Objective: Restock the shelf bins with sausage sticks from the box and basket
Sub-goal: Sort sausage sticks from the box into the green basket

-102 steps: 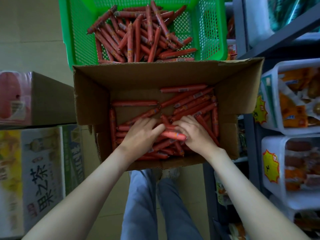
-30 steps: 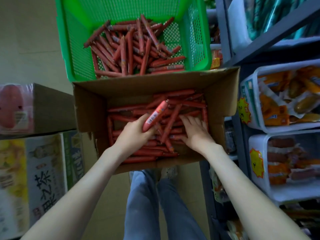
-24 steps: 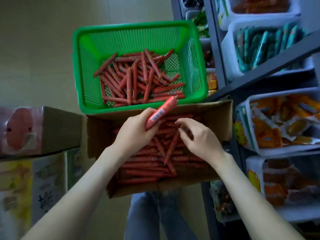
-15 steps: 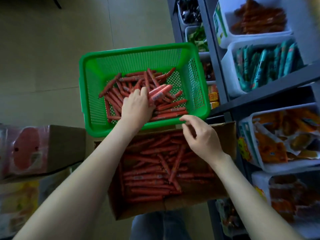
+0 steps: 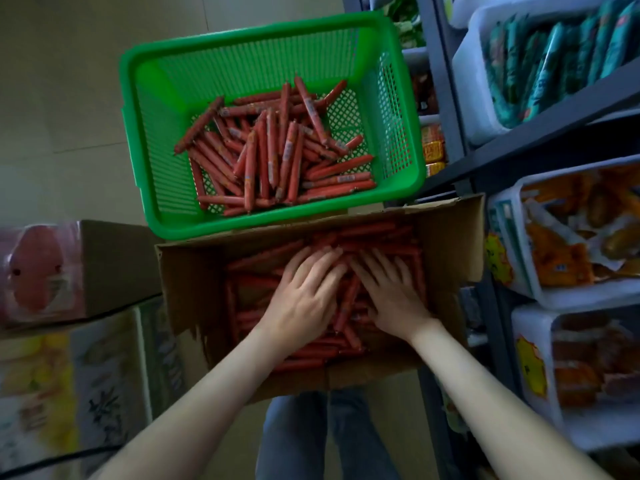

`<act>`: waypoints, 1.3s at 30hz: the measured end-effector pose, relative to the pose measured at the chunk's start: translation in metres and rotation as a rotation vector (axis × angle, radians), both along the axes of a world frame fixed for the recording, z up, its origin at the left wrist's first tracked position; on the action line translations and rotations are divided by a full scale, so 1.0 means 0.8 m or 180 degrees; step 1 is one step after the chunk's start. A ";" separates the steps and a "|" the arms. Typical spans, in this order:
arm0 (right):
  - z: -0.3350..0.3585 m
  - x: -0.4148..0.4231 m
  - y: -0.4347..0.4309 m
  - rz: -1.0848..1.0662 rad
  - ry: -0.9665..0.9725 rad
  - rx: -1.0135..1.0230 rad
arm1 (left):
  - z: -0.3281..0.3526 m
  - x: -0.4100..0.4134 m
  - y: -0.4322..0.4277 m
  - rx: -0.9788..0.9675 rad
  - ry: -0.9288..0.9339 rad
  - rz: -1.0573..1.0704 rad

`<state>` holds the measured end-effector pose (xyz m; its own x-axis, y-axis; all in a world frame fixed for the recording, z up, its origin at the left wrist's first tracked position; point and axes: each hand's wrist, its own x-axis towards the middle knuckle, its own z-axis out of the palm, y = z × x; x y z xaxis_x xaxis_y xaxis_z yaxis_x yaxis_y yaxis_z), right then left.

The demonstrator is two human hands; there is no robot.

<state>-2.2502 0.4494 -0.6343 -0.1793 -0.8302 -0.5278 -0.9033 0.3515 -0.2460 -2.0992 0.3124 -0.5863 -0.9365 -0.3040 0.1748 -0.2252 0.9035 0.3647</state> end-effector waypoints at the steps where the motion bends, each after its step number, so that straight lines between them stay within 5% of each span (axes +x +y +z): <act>1: -0.004 0.007 -0.005 0.0222 -0.0002 -0.0017 | -0.015 0.012 0.006 -0.0025 -0.0381 -0.0051; 6: -0.011 0.045 -0.013 0.0685 -0.0033 0.0353 | -0.063 0.065 0.016 0.0333 -0.2625 0.0146; 8: -0.009 0.048 -0.013 0.0399 0.0067 0.0472 | -0.065 0.073 0.021 0.0251 -0.2896 0.0294; 18: -0.013 0.033 0.030 -0.0552 0.0579 0.0619 | -0.068 0.051 0.034 -0.0489 -0.2766 0.0356; 27: -0.005 0.043 0.029 -0.0917 0.0181 0.0501 | -0.075 0.062 0.039 -0.0196 -0.2742 0.0384; 33: 0.004 0.066 0.026 -0.0344 -0.0373 -0.0229 | -0.074 0.086 0.058 0.0146 -0.2470 0.0581; 39: -0.013 0.074 0.032 0.0612 0.0032 0.0675 | -0.065 0.091 0.041 0.0008 -0.2226 0.0374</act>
<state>-2.1906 0.4752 -0.6445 -0.0353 -0.7207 -0.6924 -0.9604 0.2160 -0.1759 -2.0265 0.3454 -0.6386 -0.7900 -0.4094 -0.4564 -0.5032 0.8582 0.1011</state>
